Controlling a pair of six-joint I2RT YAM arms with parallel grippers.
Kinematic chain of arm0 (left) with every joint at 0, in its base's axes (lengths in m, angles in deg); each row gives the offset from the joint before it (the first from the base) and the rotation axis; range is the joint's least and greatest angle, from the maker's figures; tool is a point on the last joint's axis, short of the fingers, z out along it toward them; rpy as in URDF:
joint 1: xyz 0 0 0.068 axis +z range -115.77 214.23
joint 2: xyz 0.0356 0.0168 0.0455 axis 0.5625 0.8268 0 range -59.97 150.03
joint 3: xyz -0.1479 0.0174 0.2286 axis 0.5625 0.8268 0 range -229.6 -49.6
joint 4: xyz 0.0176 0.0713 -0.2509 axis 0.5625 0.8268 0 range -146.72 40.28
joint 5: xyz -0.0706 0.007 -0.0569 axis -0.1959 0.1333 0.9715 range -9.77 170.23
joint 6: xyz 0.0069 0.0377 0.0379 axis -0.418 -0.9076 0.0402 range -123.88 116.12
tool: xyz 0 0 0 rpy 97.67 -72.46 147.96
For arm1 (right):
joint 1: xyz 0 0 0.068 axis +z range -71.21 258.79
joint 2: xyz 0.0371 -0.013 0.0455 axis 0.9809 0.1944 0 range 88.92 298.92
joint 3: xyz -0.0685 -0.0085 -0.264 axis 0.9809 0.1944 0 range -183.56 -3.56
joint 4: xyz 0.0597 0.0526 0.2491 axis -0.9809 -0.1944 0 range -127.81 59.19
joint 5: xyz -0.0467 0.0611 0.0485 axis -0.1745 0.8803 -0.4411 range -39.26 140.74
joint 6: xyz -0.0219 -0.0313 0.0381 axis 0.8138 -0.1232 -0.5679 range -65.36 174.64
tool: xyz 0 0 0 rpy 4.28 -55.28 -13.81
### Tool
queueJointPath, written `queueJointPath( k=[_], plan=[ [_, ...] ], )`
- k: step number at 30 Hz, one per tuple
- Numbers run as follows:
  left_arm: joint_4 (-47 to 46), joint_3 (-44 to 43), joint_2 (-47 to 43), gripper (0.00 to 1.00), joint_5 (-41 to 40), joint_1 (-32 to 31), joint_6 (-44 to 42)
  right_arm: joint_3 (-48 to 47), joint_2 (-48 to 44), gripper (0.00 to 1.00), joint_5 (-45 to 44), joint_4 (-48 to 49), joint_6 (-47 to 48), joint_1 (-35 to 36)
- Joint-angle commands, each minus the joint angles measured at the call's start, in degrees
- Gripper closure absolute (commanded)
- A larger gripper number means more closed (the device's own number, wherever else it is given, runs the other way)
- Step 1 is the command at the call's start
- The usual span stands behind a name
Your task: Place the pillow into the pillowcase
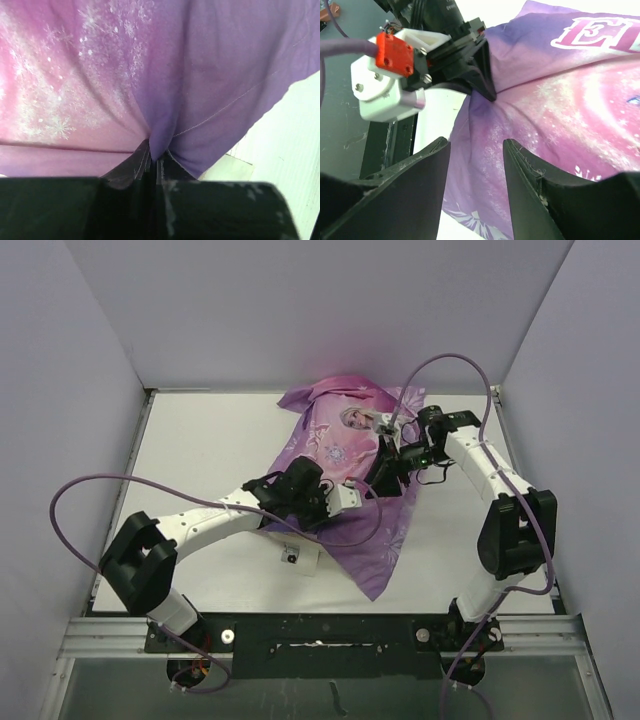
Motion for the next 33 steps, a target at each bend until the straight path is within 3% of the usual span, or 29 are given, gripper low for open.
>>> queueJointPath(
  k=[1, 6, 8, 13, 18, 25, 33],
  plan=[
    [2.68, -5.99, -0.37, 1.0, 4.75, 0.44, 4.45, -1.37, -1.73, 0.53, 2.4, -7.69, 7.33, -2.5],
    [-1.9, -17.21, -5.07, 1.0, 15.58, 8.06, 22.61, -9.87, 0.43, 0.52, 3.95, -21.2, 18.4, -9.41],
    [-4.55, -20.43, -6.39, 1.0, 16.12, 9.99, 27.2, -16.46, 2.29, 0.52, 4.66, -27.56, 23.45, -11.82],
    [-8.03, -26.35, -5.93, 1.0, 18.44, 13.68, 34.48, -21.12, 2.79, 0.51, 4.11, -27.6, 22.41, -14.32],
    [-13.54, -26.96, -5.32, 1.0, 22.05, 18.28, 44.22, -18.3, 1.78, 0.51, 2.5, -27.52, 24.2, -14.27],
    [-13.48, -21.4, -7.63, 1.0, 26.61, 18.32, 39.81, -7.94, -2.11, 0.5, 0.76, -27.63, 33.45, -14.19],
    [-3.16, -12.88, -12.69, 1.0, 23.37, 18.04, 32.11, -2.85, -2.89, 0.5, -4.0, -27.99, 41.3, -8.17]
  ],
)
